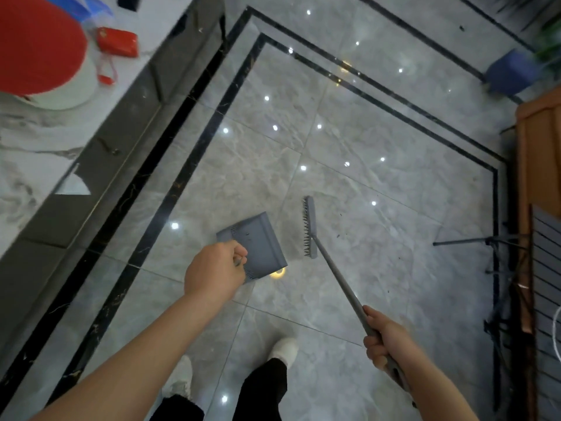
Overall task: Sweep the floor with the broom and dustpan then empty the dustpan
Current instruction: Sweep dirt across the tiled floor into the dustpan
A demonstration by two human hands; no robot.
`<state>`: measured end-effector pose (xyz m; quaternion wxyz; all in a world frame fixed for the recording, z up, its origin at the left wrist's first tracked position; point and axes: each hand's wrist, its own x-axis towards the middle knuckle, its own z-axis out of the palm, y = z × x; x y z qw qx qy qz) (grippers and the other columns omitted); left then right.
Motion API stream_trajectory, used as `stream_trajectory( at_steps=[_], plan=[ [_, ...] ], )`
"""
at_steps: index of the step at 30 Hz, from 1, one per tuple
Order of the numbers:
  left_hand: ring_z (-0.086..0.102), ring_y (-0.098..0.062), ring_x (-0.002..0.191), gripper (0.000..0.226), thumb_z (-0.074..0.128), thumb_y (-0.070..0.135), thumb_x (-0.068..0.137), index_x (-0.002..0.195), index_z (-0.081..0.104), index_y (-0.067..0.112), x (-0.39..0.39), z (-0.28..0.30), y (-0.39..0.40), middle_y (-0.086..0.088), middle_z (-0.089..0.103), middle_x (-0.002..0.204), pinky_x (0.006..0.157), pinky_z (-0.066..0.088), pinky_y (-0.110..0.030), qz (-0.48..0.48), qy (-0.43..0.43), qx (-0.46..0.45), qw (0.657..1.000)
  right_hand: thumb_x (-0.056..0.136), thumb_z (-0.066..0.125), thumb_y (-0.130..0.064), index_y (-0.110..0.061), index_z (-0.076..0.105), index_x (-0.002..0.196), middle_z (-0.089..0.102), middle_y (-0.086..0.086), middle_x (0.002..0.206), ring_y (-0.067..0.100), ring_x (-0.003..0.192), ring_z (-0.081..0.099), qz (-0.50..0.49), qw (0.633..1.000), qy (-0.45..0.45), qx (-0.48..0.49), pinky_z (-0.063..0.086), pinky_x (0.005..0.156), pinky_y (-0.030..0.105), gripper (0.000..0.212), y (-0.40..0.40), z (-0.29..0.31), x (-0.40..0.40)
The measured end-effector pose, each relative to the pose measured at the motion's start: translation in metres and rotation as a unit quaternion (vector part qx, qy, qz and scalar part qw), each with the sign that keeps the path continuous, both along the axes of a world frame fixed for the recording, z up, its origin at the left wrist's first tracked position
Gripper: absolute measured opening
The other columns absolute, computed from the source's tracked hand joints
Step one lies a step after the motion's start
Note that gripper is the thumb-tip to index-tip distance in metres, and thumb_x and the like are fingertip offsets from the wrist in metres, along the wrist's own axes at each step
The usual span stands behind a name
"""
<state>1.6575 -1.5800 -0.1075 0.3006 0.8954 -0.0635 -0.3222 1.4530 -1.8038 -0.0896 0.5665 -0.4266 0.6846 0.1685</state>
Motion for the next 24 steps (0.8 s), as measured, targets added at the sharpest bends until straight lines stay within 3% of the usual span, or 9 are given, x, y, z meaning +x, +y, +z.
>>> stream_trajectory(
  at_steps=[7,14,18,24],
  plan=[
    [0.069,-0.023,0.085,0.023,0.058,0.012,0.088,0.105,0.07,0.022,-0.031,-0.003,-0.085,0.003,0.071,0.104,0.071,0.058,-0.036,-0.029,0.005,-0.013,0.999,0.102,0.032,-0.017,-0.025,0.039,0.143,0.03,0.001,0.054,0.009,0.027,0.024,-0.03,0.999,0.018,-0.039,0.023,0.029,0.012,0.042,-0.077,-0.011,-0.043],
    [0.068,-0.025,0.079,0.018,0.061,0.015,0.089,0.102,0.07,0.023,-0.052,-0.008,-0.168,0.002,0.071,0.101,0.067,0.059,-0.037,-0.044,0.008,-0.005,0.999,0.103,0.03,-0.014,-0.022,0.038,0.144,0.03,0.002,0.055,0.008,0.023,0.024,-0.062,0.996,0.033,-0.052,0.024,0.03,0.01,0.043,-0.163,-0.024,-0.08],
    [0.068,-0.025,0.087,0.022,0.058,0.014,0.089,0.105,0.07,0.023,-0.064,-0.01,-0.208,0.003,0.07,0.107,0.071,0.059,-0.038,-0.06,0.009,0.02,0.998,0.102,0.03,-0.01,-0.019,0.037,0.145,0.029,0.003,0.058,0.008,0.021,0.025,-0.062,0.996,0.039,-0.058,0.025,0.028,0.011,0.045,-0.215,-0.032,-0.096],
    [0.067,-0.018,0.088,0.027,0.056,0.01,0.089,0.108,0.068,0.025,-0.076,-0.012,-0.252,0.006,0.069,0.109,0.069,0.056,-0.03,-0.084,-0.013,0.065,0.994,0.101,0.027,-0.007,-0.017,0.033,0.146,0.028,0.004,0.062,0.006,0.021,0.027,-0.058,0.997,0.025,-0.054,0.025,0.023,0.016,0.046,-0.27,-0.044,-0.11]
  ],
)
